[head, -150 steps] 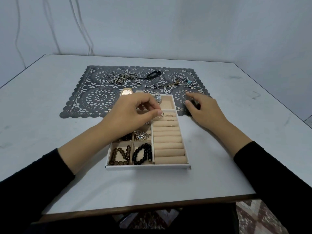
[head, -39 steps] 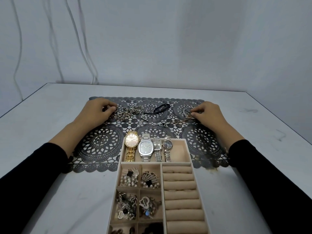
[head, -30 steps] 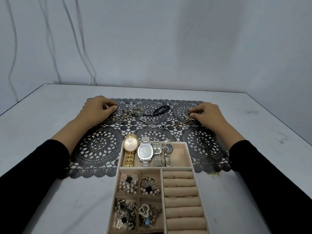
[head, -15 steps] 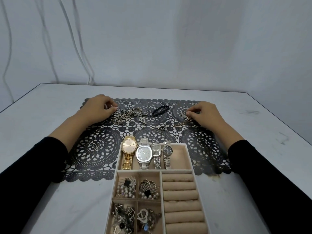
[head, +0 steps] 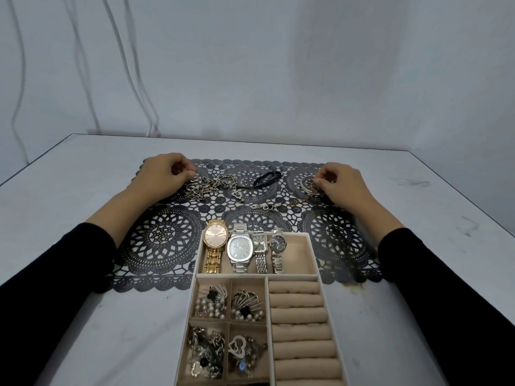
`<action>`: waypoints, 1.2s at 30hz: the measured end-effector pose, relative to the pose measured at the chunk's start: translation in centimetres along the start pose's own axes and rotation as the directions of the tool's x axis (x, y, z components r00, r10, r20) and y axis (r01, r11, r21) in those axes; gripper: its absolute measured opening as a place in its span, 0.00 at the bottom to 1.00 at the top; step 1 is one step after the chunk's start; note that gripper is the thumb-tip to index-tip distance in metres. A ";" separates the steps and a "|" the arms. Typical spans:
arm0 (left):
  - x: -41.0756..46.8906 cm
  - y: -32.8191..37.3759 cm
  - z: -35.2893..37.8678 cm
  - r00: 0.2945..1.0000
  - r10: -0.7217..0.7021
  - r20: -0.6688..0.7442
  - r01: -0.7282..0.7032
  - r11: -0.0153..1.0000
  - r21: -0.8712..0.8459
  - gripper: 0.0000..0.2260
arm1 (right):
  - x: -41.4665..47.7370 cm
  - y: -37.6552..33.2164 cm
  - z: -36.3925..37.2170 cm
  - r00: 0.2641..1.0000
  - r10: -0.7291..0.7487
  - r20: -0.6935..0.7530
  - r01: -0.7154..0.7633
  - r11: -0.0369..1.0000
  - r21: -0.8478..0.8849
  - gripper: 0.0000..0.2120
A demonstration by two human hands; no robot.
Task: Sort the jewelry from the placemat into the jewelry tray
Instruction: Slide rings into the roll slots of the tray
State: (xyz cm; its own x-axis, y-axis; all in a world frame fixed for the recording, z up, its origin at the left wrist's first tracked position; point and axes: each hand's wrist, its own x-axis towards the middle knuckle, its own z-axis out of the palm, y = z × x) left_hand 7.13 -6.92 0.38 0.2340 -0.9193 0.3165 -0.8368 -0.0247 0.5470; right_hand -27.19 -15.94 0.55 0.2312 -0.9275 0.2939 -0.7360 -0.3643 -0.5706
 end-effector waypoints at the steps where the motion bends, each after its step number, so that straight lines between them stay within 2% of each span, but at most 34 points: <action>1: -0.1 0.1 -0.1 1.000 -0.004 -0.010 0.004 1.000 -0.004 0.01 | -0.1 0.0 0.0 1.000 0.002 -0.012 -0.002 1.000 0.021 0.02; 10: -2.4 2.3 -1.0 0.987 -0.013 -0.159 -0.003 0.995 -0.103 0.03 | -2.2 -0.6 -0.6 0.993 0.007 -0.116 0.018 0.978 0.207 0.03; 18: -6.1 4.6 -1.9 0.980 0.030 -0.195 -0.073 0.974 -0.217 0.02 | -6.1 -2.7 -1.6 0.997 -0.008 -0.076 0.040 0.903 0.428 0.03; 28: -12.5 8.6 -1.6 0.980 0.113 -0.164 -0.176 0.874 -0.452 0.04 | -12.6 -5.4 -3.2 0.994 -0.058 -0.092 0.099 0.830 0.549 0.02; 36: -17.5 11.0 -1.2 0.977 0.187 -0.103 -0.213 0.807 -0.551 0.04 | -16.9 -5.8 -4.5 0.990 -0.080 -0.119 0.137 0.775 0.616 0.02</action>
State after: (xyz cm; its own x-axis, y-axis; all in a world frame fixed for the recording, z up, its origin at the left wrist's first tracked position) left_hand -5.58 9.35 1.82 0.1228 -0.8624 0.4912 -0.4520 0.3920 0.8013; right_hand -29.70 2.21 2.29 0.2118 -0.8785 0.4282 -0.1469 -0.4618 -0.8747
